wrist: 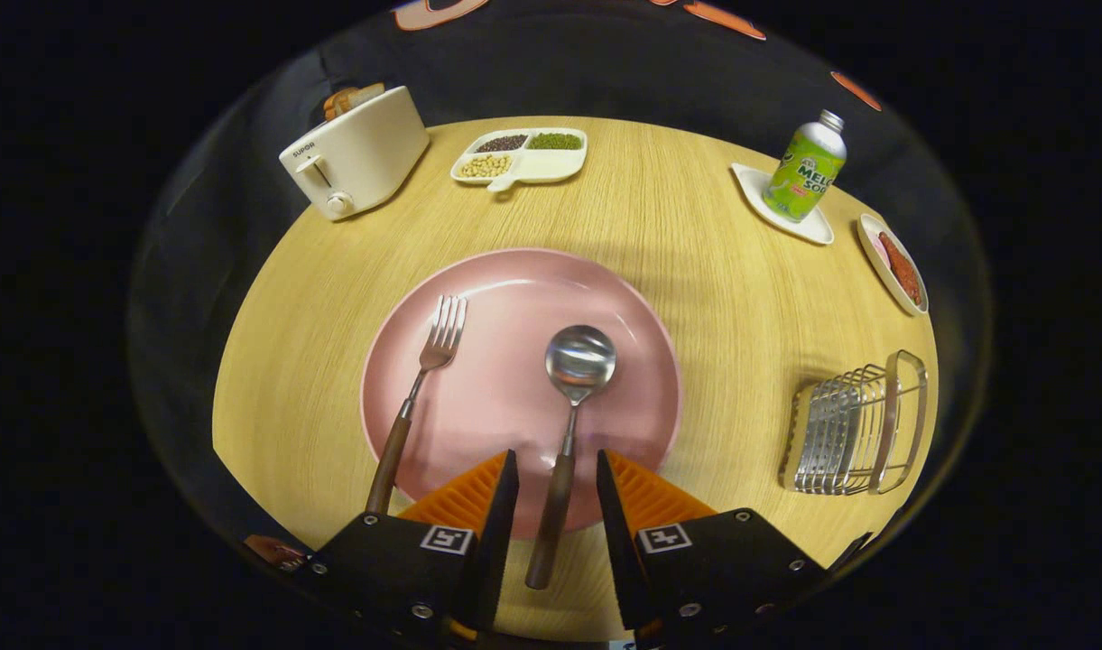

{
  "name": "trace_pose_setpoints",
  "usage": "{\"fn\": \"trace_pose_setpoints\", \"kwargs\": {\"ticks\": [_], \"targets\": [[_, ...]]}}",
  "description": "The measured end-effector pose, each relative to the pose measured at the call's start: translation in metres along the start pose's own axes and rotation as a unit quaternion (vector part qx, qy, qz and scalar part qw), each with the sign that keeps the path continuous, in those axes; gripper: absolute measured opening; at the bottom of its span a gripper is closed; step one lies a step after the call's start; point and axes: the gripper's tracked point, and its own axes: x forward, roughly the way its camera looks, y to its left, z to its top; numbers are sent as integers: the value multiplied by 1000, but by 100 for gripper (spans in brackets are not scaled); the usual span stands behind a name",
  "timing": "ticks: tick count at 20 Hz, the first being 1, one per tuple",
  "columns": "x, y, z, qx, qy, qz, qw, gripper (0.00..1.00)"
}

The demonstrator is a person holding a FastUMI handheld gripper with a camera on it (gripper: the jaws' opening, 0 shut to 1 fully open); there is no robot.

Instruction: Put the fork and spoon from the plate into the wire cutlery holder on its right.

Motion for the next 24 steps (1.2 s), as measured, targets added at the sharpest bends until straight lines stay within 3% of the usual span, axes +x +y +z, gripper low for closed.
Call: {"fn": "trace_pose_setpoints", "kwargs": {"ticks": [6,10,17,24], "targets": [[13,-11,-3,9,18,-40,999,20],[10,-15,3,7,1,-45,999,8],[-28,-22,30,17,-64,-26,997,6],[-95,-55,66,61,-135,-21,989,6]]}}
